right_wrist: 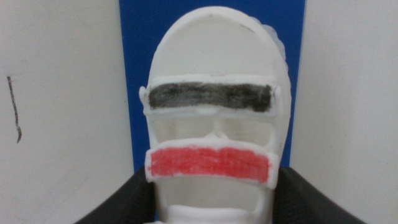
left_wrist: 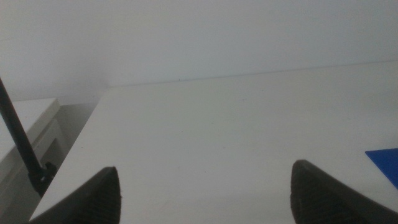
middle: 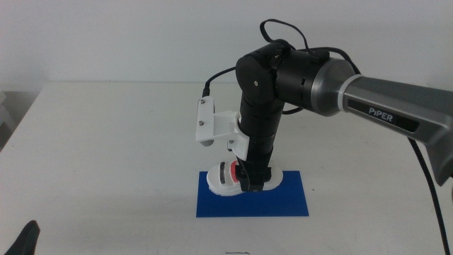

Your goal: Use one arm to grab the shoe from the table and place it on the mat.

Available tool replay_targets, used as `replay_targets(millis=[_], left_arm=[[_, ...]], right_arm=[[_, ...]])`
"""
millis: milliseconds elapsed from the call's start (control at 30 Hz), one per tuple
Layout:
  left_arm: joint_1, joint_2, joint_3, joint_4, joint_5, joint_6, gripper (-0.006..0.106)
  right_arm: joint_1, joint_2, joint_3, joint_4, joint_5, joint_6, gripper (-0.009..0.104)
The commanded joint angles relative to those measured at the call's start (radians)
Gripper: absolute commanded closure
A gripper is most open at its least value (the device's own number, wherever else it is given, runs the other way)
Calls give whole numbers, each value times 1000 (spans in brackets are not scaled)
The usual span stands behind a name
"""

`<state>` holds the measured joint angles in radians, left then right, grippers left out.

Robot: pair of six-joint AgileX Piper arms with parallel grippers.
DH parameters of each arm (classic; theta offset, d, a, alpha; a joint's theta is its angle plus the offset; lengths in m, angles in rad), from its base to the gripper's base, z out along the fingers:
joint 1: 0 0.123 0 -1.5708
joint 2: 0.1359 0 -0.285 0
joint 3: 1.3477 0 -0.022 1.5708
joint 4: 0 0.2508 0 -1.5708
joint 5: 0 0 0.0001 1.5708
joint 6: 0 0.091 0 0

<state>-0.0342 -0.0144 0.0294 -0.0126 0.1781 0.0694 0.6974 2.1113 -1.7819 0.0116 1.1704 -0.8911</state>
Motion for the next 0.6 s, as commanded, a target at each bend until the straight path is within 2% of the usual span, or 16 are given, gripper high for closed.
replay_targets(millis=[0, 467, 500, 533, 567], left_arm=[[-4, -19, -3, -9, -83, -15, 7], [-4, -19, -3, -9, -83, -15, 7], [-4, -19, -3, -9, -83, -15, 7], [-4, -19, -3, -9, -83, -15, 7], [-4, -19, -3, -9, -83, -15, 7]], right_arm=[[-15, -39, -23, 12, -16, -16, 95], [-15, 3, -23, 2, -3, -15, 92], [-17, 3, -23, 2, -3, -15, 90], [-24, 13, -23, 6, -3, -11, 75], [-23, 14, -23, 6, -3, -11, 71]])
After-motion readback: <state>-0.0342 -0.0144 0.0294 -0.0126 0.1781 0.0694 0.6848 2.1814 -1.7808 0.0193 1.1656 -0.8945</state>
